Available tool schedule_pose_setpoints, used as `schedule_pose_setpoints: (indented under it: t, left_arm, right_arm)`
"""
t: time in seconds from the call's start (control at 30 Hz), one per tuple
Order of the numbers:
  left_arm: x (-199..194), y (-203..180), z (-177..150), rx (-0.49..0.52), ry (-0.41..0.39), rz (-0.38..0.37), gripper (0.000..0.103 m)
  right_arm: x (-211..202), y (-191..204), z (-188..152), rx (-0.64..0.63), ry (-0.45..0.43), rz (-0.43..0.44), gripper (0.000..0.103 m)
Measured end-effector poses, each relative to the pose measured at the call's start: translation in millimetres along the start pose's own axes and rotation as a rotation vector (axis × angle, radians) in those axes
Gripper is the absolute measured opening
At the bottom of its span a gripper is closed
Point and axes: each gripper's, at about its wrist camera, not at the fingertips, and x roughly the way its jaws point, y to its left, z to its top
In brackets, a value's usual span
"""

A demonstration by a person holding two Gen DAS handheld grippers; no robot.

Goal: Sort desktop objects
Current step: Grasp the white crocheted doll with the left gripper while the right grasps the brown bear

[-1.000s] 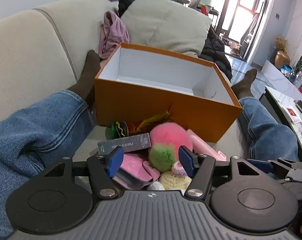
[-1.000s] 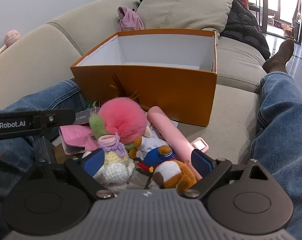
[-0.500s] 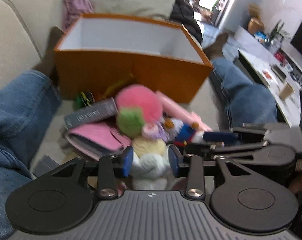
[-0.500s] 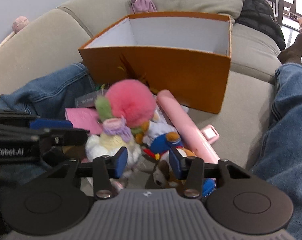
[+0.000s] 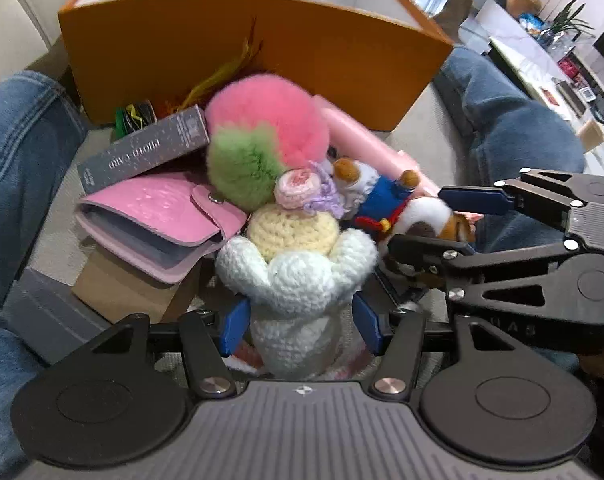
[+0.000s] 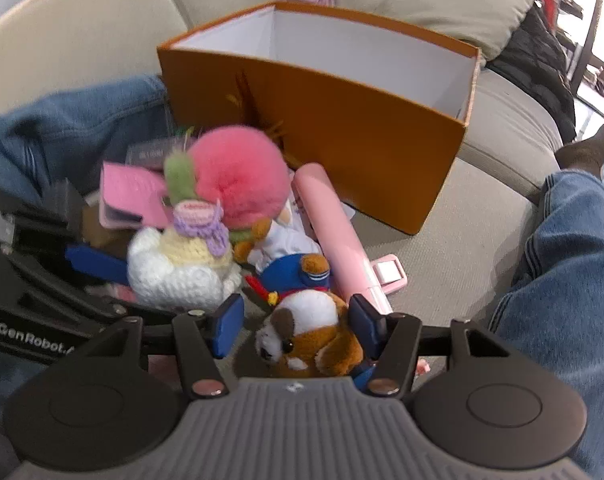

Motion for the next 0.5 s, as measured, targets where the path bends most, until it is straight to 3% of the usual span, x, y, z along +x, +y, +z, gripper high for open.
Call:
schedule_pose_setpoints:
  t: [0.23,0.5]
  left_arm:
    - [14,9,-1,-0.035,0.03,-0.024,0.066]
    - [-7,16,-7,-0.047,0.031,-0.028,0.052]
  right_arm:
    - [21,-15,-2,0.042,0.065,0.061,0.057]
    - [5,-24,1,0.066,0.06,0.114,0.048]
